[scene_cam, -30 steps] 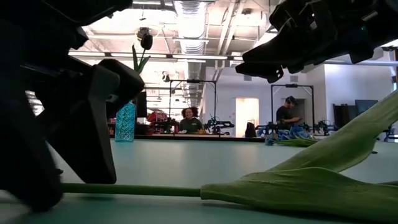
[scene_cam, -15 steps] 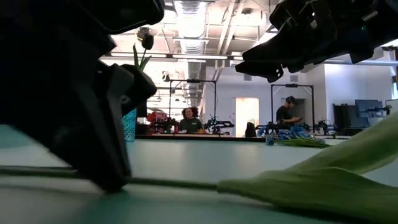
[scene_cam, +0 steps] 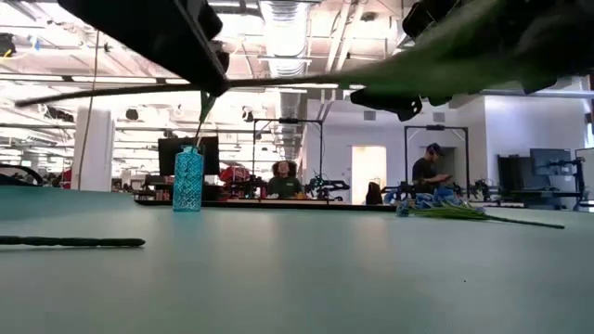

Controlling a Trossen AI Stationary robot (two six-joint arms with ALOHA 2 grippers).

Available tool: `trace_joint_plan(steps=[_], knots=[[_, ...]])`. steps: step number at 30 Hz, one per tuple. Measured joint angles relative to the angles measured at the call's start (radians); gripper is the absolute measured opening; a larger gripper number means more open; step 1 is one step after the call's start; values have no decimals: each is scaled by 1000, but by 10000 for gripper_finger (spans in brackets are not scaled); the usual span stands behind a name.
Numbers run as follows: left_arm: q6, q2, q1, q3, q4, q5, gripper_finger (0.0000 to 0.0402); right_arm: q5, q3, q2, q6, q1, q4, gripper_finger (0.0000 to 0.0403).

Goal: Sort flowers into vase by color
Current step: Put the black tulip into the blue vase

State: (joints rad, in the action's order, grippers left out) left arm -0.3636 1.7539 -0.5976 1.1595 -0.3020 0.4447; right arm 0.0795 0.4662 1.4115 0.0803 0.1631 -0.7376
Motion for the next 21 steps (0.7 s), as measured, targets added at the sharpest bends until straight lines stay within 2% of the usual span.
trace_joint_plan(steps=[8, 21], knots=[[-119, -115, 1, 0, -265, 163, 0, -1, 0, 0, 0, 0, 1, 255], [-45, -243, 5, 0, -381, 335, 0, -1, 0, 0, -2, 0, 34, 255]])
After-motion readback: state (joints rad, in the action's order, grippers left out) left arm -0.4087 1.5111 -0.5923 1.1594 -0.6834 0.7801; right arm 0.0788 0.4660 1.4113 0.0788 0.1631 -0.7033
